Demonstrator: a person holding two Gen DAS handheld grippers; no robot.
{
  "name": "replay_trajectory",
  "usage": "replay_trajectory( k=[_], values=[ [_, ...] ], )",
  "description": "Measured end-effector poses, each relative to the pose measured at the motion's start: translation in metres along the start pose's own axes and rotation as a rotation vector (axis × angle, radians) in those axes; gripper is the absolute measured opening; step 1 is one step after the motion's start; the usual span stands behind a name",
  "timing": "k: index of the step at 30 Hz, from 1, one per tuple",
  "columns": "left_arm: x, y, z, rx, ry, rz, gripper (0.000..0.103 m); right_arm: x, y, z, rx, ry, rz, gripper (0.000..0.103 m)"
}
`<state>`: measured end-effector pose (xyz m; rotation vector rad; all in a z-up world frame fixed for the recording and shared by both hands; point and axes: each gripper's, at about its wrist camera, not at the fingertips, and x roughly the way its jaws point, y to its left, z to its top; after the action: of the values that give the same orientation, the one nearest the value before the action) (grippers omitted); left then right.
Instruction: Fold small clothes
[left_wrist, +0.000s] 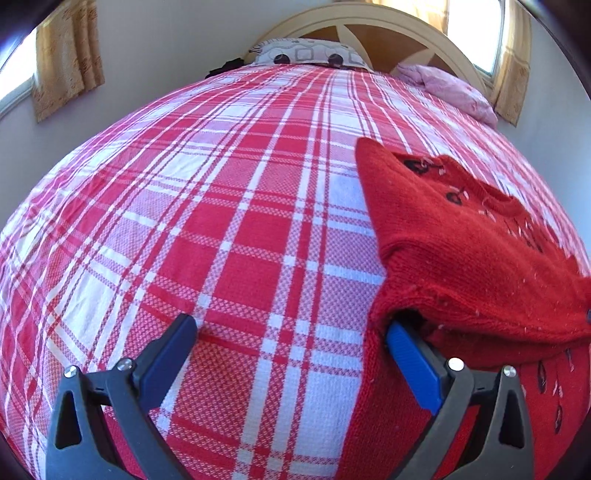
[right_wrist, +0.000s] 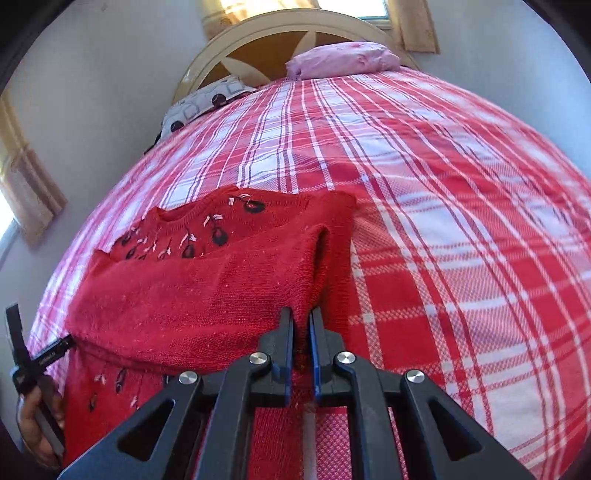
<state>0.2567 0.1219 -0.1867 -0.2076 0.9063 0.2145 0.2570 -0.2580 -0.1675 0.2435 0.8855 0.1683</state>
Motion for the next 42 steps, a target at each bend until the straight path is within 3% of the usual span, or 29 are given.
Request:
replay_trajectory(
  k=[4,8,10,11,12,14,17,24,27,28,29,30,33,34,37,42],
  values=[
    [-0.003,0.010,0.000,-0.061,-0.010,-0.034,0.103,-0.003,0.014,-0.006,-0.094,0.001,-0.047,0.008],
    [-0.004,0.013,-0.002,-0.091,-0.015,-0.035,0.103,-0.006,0.016,-0.008,-0.105,-0.007,-0.055,0.009],
    [-0.008,0.017,-0.003,-0.114,-0.032,-0.023,0.103,-0.011,0.016,-0.009,-0.102,-0.020,-0.061,0.015],
    [-0.013,0.020,-0.005,-0.136,-0.055,-0.009,0.103,-0.015,0.017,-0.011,-0.105,-0.031,-0.061,0.024],
    [-0.016,0.024,-0.006,-0.156,-0.066,-0.021,0.103,-0.020,0.019,-0.012,-0.115,-0.043,-0.060,0.033],
    [-0.018,0.029,-0.008,-0.174,-0.059,-0.061,0.103,-0.025,0.024,-0.015,-0.142,-0.066,-0.060,0.039],
    [-0.021,0.018,-0.008,-0.112,-0.045,-0.074,0.103,-0.033,0.034,-0.019,-0.198,-0.104,-0.080,0.040],
    [-0.041,-0.007,0.012,-0.073,-0.122,-0.141,0.103,-0.046,0.052,-0.031,-0.280,-0.183,-0.081,0.040],
    [-0.029,-0.028,0.023,-0.002,-0.080,-0.151,0.103,-0.043,0.053,-0.035,-0.303,-0.172,-0.089,0.040],
    [-0.017,-0.036,0.027,0.033,-0.044,-0.139,0.097,-0.042,0.052,-0.036,-0.305,-0.166,-0.096,0.040],
    [-0.008,-0.040,0.028,0.054,-0.015,-0.125,0.081,-0.041,0.051,-0.037,-0.305,-0.164,-0.098,0.040],
    [0.000,-0.043,0.028,0.071,0.020,-0.144,0.073,-0.041,0.049,-0.038,-0.303,-0.163,-0.098,0.040],
    [0.009,-0.035,0.029,0.033,0.066,-0.269,0.044,-0.039,0.040,-0.041,-0.287,-0.157,-0.106,0.040],
    [0.008,-0.034,0.030,0.037,0.069,-0.305,0.024,-0.037,0.036,-0.042,-0.277,-0.152,-0.110,0.040],
    [0.002,-0.025,0.033,0.004,0.050,-0.349,0.015,-0.033,0.025,-0.043,-0.231,-0.134,-0.106,0.040],
    [0.015,-0.010,0.024,-0.020,0.063,-0.320,0.016,-0.034,0.022,-0.043,-0.220,-0.139,-0.099,0.041]
  ],
)
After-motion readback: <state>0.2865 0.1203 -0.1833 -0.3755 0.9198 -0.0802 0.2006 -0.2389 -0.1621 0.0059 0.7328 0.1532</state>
